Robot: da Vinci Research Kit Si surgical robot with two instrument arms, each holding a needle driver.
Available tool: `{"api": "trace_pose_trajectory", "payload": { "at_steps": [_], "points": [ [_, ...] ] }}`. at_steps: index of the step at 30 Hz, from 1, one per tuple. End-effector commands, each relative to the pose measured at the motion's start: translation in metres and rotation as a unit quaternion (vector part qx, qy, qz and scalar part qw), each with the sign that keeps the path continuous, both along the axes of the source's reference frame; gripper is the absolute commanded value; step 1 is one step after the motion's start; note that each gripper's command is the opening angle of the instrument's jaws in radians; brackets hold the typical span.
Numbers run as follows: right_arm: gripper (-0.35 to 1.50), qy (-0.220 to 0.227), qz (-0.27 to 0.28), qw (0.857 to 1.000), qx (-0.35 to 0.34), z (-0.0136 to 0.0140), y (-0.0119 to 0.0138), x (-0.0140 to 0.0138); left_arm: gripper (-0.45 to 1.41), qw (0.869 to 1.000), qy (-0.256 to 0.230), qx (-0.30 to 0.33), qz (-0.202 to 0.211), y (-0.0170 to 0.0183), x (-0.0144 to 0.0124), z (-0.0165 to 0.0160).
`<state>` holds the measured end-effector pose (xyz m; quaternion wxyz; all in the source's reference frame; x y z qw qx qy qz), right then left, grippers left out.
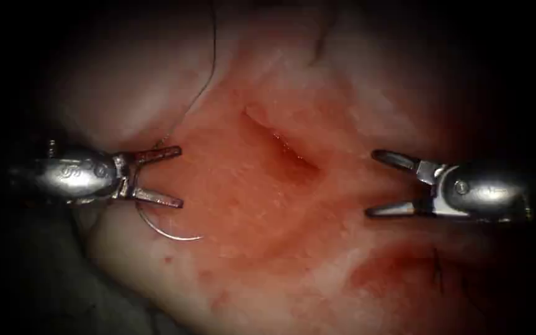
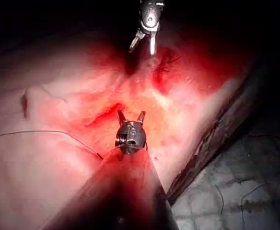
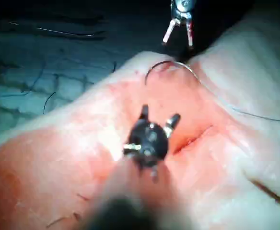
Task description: Wound Closure
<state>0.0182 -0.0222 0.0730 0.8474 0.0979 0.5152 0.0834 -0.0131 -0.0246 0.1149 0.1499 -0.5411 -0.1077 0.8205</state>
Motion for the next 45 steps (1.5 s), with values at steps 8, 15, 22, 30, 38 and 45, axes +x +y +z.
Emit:
{"api": "trace_pose_trajectory", "payload": {
  "at_steps": [8,15,22,30,38,45],
  "points": [
    [0.66,0.0,-0.001,1.0,0.0,0.0002,-0.0008,0.0005,0.56,1.0,-0.003,0.006,0.001,-0.0007,-0.0008,0.0004],
    [0.66,0.001,-0.002,1.0,-0.001,0.0,-0.0016,0.0,0.56,1.0,0.015,0.018,0.013,-0.0016,-0.0016,-0.0003],
    [0.59,-0.021,0.009,0.999,-0.025,0.0005,-0.0063,-0.004,0.56,0.996,0.064,0.032,0.053,-0.0031,-0.0024,-0.0014],
    [0.69,-0.021,0.016,0.999,-0.02,-0.0005,-0.0055,-0.0038,0.56,0.982,0.163,0.025,0.086,-0.005,-0.003,-0.0013],
    [0.71,-0.021,0.017,0.999,-0.02,-0.0005,-0.0057,-0.0032,0.57,0.963,0.241,0.011,0.117,-0.0069,-0.0039,0.0021],
    [0.71,-0.022,0.017,0.999,-0.02,-0.0006,-0.0058,-0.0031,0.59,0.949,0.294,-0.007,0.115,-0.0069,-0.0034,0.0047]
  ]
}}
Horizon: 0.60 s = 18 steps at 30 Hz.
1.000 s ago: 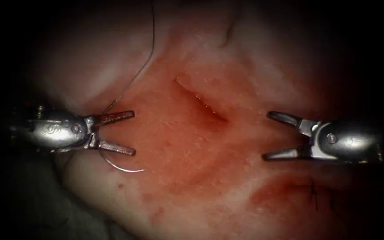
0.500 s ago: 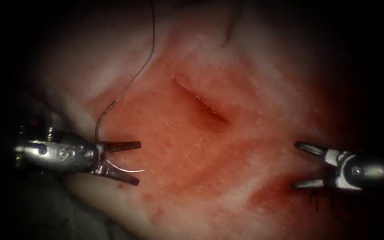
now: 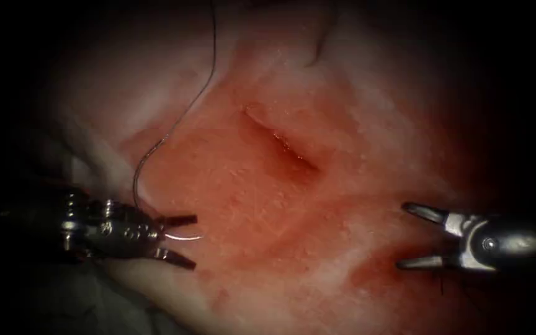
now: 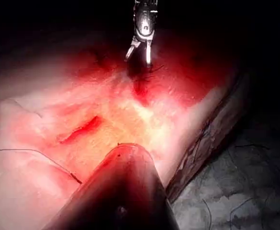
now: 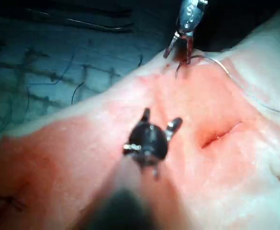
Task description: Wound Closure
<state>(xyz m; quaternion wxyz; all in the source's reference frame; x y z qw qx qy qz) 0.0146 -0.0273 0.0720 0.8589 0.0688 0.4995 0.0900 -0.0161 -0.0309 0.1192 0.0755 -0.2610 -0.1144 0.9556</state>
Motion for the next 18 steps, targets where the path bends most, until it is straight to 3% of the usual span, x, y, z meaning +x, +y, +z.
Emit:
{"api": "trace_pose_trajectory", "payload": {
  "at_steps": [1,13,16,18],
  "points": [
    [0.71,0.001,-0.001,1.0,0.001,0.0004,-0.0007,0.0005,0.59,1.0,0.005,-0.001,0.0,-0.0006,-0.0004,0.0007],
    [0.69,0.001,-0.001,1.0,0.001,0.0004,-0.0008,0.0005,0.54,0.997,0.068,-0.026,0.005,-0.0004,0.0009,0.003],
    [0.69,0.001,-0.001,1.0,0.001,0.0004,-0.0008,0.0005,0.45,0.997,0.072,-0.029,0.009,-0.0005,0.0009,0.0033],
    [0.69,0.001,-0.001,1.0,0.001,0.0004,-0.0008,0.0005,0.3,0.997,0.074,-0.031,0.009,-0.0005,0.0009,0.0036]
  ]
}}
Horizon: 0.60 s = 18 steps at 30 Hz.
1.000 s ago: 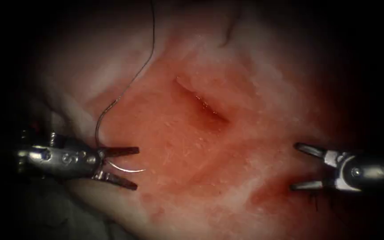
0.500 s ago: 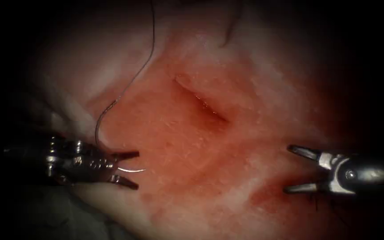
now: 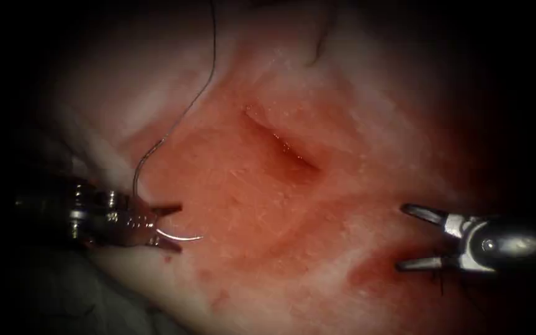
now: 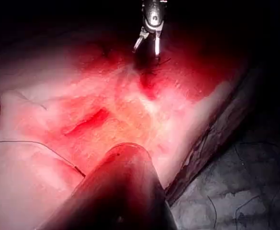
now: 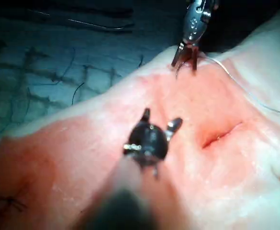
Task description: Wound Closure
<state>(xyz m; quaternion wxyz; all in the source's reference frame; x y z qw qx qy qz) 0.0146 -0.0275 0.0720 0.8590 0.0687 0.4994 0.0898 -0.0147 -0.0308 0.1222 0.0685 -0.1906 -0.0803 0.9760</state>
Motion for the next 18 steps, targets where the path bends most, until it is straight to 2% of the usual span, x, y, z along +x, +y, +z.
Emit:
{"api": "trace_pose_trajectory", "payload": {
  "at_steps": [1,4,5,7,12,18],
  "points": [
    [0.69,0.001,-0.001,1.0,0.001,0.0004,-0.0007,0.0005,0.2,1.0,0.001,0.0,0.001,-0.0006,-0.0005,0.0006],
    [0.69,0.001,-0.001,1.0,0.001,0.0004,-0.0007,0.0005,-0.35,1.0,0.003,-0.002,0.002,-0.0007,-0.0004,0.0009],
    [0.69,0.001,-0.001,1.0,0.001,0.0004,-0.0007,0.0005,-0.45,1.0,0.005,-0.003,0.006,-0.0009,-0.0003,0.0009],
    [0.69,0.001,-0.001,1.0,0.001,0.0004,-0.0007,0.0005,-0.45,1.0,0.009,-0.002,0.007,-0.0011,-0.0002,0.001],
    [0.69,0.002,0.0,1.0,0.001,0.0004,-0.0007,0.0006,-0.45,0.999,0.01,-0.012,0.042,-0.001,-0.0002,0.0005],
    [0.67,0.004,0.001,1.0,0.002,0.0005,-0.0006,0.0013,-0.45,0.997,-0.029,-0.03,0.059,-0.0004,-0.0012,-0.0012]
  ]
}}
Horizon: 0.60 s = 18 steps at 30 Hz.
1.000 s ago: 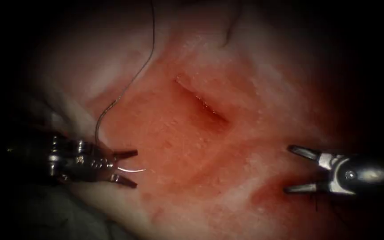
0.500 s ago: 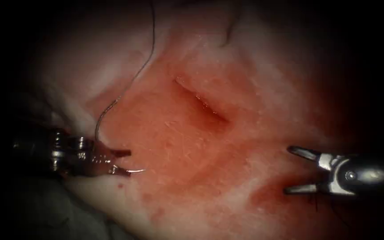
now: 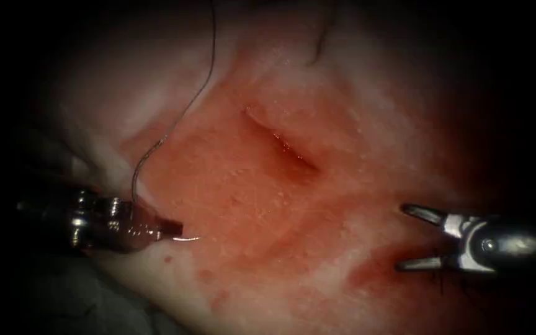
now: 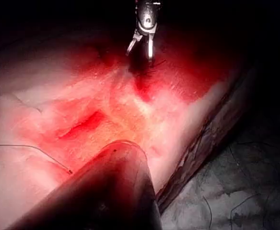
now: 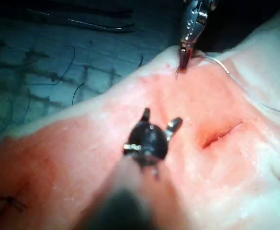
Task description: Wound Closure
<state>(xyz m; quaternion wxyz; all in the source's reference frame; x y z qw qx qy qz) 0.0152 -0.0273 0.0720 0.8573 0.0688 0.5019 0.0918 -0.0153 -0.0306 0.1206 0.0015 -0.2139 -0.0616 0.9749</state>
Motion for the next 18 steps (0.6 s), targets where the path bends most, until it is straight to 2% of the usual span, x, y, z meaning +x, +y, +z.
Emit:
{"api": "trace_pose_trajectory", "payload": {
  "at_steps": [1,10,11,13,14,16,18],
  "points": [
    [0.67,0.001,-0.001,1.0,0.001,0.0005,-0.0007,0.0008,-0.45,1.0,-0.003,0.0,0.003,-0.0007,-0.0007,0.0002],
    [0.67,0.002,-0.002,1.0,0.0,0.0006,-0.001,0.0009,-0.45,1.0,-0.01,-0.001,0.004,-0.0006,-0.0009,-0.0004],
    [0.67,0.002,-0.002,1.0,0.0,0.0006,-0.001,0.0009,-0.4,1.0,-0.012,0.004,0.0,-0.0007,-0.0009,-0.0004],
    [0.67,0.002,-0.002,1.0,0.0,0.0006,-0.001,0.0009,0.32,1.0,-0.015,0.016,-0.01,-0.0009,-0.0007,-0.0004],
    [0.67,0.002,-0.002,1.0,0.0,0.0007,-0.0011,0.0009,0.49,1.0,-0.014,0.016,-0.012,-0.001,-0.0007,-0.0004],
    [0.69,0.003,-0.004,1.0,0.001,0.0007,-0.0011,0.0009,0.7,1.0,-0.011,0.017,-0.017,-0.0009,-0.0008,-0.0004],
    [0.69,0.003,-0.004,1.0,0.0,0.0007,-0.0011,0.0009,0.76,1.0,-0.01,0.017,-0.019,-0.001,-0.0008,-0.0003]
  ]
}}
